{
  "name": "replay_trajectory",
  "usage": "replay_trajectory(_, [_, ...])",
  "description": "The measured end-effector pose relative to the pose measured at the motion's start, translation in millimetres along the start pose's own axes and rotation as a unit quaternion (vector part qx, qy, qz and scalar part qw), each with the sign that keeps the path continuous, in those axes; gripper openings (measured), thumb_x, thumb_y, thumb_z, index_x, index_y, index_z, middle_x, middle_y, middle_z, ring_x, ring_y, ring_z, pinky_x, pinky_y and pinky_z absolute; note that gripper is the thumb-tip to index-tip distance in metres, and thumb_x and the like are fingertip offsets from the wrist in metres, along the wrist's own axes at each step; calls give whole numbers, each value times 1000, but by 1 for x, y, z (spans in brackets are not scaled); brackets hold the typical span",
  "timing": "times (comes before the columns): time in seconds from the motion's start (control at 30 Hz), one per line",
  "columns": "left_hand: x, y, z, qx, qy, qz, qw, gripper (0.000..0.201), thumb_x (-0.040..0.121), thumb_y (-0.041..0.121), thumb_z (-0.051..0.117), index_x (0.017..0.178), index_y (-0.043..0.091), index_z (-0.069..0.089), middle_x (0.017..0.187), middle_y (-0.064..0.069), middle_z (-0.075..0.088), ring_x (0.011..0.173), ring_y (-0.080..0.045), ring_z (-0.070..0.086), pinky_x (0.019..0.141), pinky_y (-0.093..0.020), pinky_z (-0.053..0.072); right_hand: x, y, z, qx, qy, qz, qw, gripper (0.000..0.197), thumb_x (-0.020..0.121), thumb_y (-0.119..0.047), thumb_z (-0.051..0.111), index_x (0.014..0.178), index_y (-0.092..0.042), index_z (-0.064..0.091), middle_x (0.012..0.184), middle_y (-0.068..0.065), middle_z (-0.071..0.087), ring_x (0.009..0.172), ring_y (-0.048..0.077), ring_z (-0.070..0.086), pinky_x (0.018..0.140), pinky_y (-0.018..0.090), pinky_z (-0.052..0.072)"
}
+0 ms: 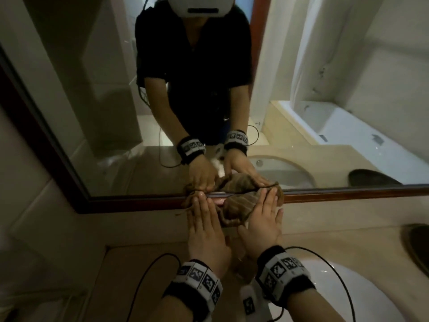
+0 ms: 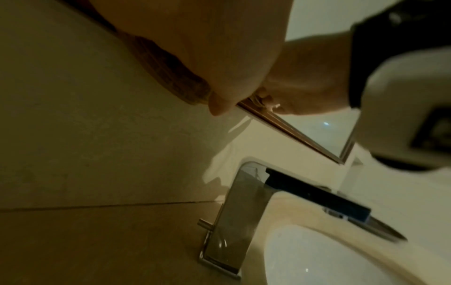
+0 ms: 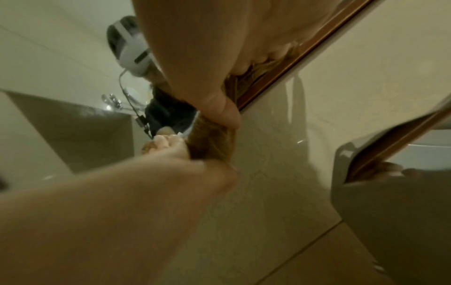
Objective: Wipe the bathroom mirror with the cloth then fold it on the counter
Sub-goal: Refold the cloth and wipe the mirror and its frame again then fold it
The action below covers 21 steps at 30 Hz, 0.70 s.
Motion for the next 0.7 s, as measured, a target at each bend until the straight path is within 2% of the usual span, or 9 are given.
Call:
replay_trajectory(0.1, [2, 27, 4, 48, -49, 52, 996, 96, 94, 45, 37, 137, -1, -36, 138, -19, -52, 130, -34, -46, 110, -47, -27, 10, 22, -8, 35, -30, 43, 998, 101, 86, -41, 52, 148, -5, -20, 156, 18, -24, 146, 29, -16, 118, 44, -5])
replay_trajectory(0.2, [5, 47, 8, 72, -70, 92, 991, 88, 96, 49, 25, 139, 3, -37, 141, -15, -51, 132, -31, -46, 111, -47, -26, 13, 40, -18, 24, -54, 41, 997, 101, 87, -38, 53, 148, -4, -19, 155, 17, -25, 146, 28, -15, 118, 45, -2])
replay_trajectory(0.27, [7, 62, 9, 79, -77, 136, 985, 80, 95, 46, 18, 143, 6, -33, 144, -10, -49, 133, -25, -45, 113, -46, -22, 14, 52, -23, 13, -54, 39, 998, 101, 87, -38, 53, 148, -4, -20, 155, 17, -25, 147, 28, -14, 119, 45, -1])
replay_trajectory(0.37, [13, 85, 10, 81, -71, 191, 976, 77, 96, 41, 21, 147, 6, -24, 149, -7, -42, 138, -22, -38, 118, -44, -11, 18, 72, -31, 14, -38, 32, 999, 99, 88, -37, 51, 148, -4, -19, 156, 16, -25, 147, 27, -13, 119, 45, 0])
replay_trajectory(0.43, [18, 101, 12, 85, -72, 223, 968, 79, 96, 42, 27, 149, 5, -19, 151, -7, -39, 140, -21, -35, 119, -42, -11, 18, 84, -35, 25, -43, 5, 999, 96, 89, -34, 51, 149, -5, -18, 156, 15, -25, 147, 27, -14, 118, 46, 1])
replay_trajectory(0.5, [24, 119, 18, 95, -77, 249, 961, 84, 95, 41, 40, 151, 6, -13, 152, -6, -37, 139, -18, -34, 118, -39, -14, 17, 94, -38, 61, -55, -34, 996, 94, 88, -26, 51, 150, -8, -17, 157, 11, -25, 147, 24, -14, 118, 44, -1])
replay_trajectory(0.6, [37, 153, 30, 93, -78, 297, 947, 85, 93, 40, 45, 153, 10, -7, 156, -6, -30, 139, -20, -33, 118, -39, -12, 14, 108, -49, 151, -52, -82, 984, 88, 82, -20, 44, 151, -13, -11, 160, 5, -14, 148, 17, -8, 117, 36, -8])
replay_trajectory(0.67, [44, 172, 33, 58, -66, 324, 942, 82, 92, 32, 48, 153, 12, -3, 159, -8, -18, 141, -21, -27, 120, -42, -8, 13, 117, -58, 195, -39, -106, 974, 88, 79, -21, 42, 152, -19, -7, 161, 0, -6, 147, 16, -2, 116, 30, -9])
replay_trajectory(0.7, [46, 178, 28, 21, -50, 337, 940, 81, 89, 26, 52, 153, 10, 7, 160, -10, -7, 142, -23, -20, 120, -45, -4, 12, 122, -61, 208, -38, -117, 970, 87, 83, -18, 45, 152, -22, -7, 161, -2, -4, 146, 17, -1, 117, 29, -8])
Point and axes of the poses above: each hand's wrist, its own x-axis towards the middle knuckle, its own z-axis out of the palm, y = z × x, the point moved 6 cm from there along x, towards the middle knuckle
